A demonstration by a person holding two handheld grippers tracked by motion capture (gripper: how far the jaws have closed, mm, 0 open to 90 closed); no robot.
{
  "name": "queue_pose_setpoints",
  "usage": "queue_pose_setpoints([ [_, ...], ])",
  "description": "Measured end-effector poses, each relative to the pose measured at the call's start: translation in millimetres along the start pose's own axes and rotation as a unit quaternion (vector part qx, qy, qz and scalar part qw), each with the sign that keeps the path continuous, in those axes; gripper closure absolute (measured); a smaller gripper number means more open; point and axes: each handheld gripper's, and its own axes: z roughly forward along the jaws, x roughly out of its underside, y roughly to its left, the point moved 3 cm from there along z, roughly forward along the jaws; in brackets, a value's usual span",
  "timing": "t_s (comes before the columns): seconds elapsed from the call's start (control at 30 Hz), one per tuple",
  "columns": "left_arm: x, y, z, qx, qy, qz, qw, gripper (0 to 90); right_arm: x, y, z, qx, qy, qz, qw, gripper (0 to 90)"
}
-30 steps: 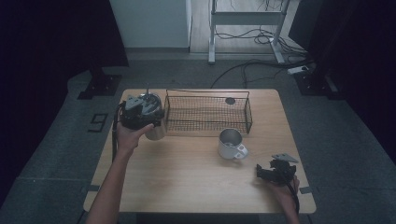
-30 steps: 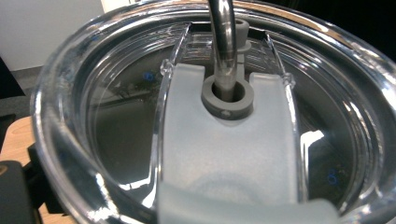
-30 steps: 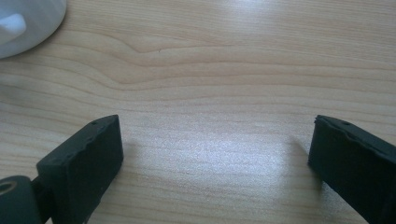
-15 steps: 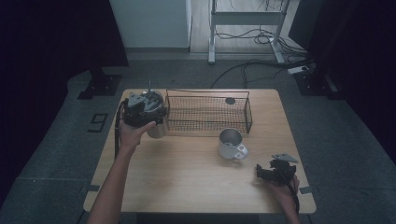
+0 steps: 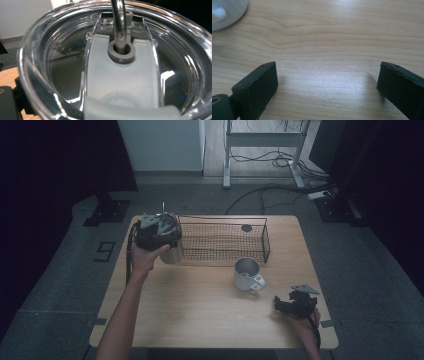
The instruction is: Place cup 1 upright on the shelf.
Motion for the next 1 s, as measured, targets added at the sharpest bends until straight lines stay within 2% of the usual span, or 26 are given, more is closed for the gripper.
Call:
queue_pose_setpoints([
  [0.6,-12.0,-2.6,11.2,0.001,-0.003,-0.005,1.0000,3.8,0.1,-0.1,-0.3,0.001,-0.001,0.001,1.0000,3.6],
  [0.77,-14.0,-4.6,17.8,-0.003,0.000,-0.004,1.0000,3.8,0.1,-0.1,-0.3,0.001,-0.001,0.002,1.0000,3.6],
  [1.0,-16.1,-7.0,27.2,0.003,0.000,-0.008,1.0000,3.8,0.1,-0.1,-0.4,0.001,-0.001,0.001,1.0000,3.6],
])
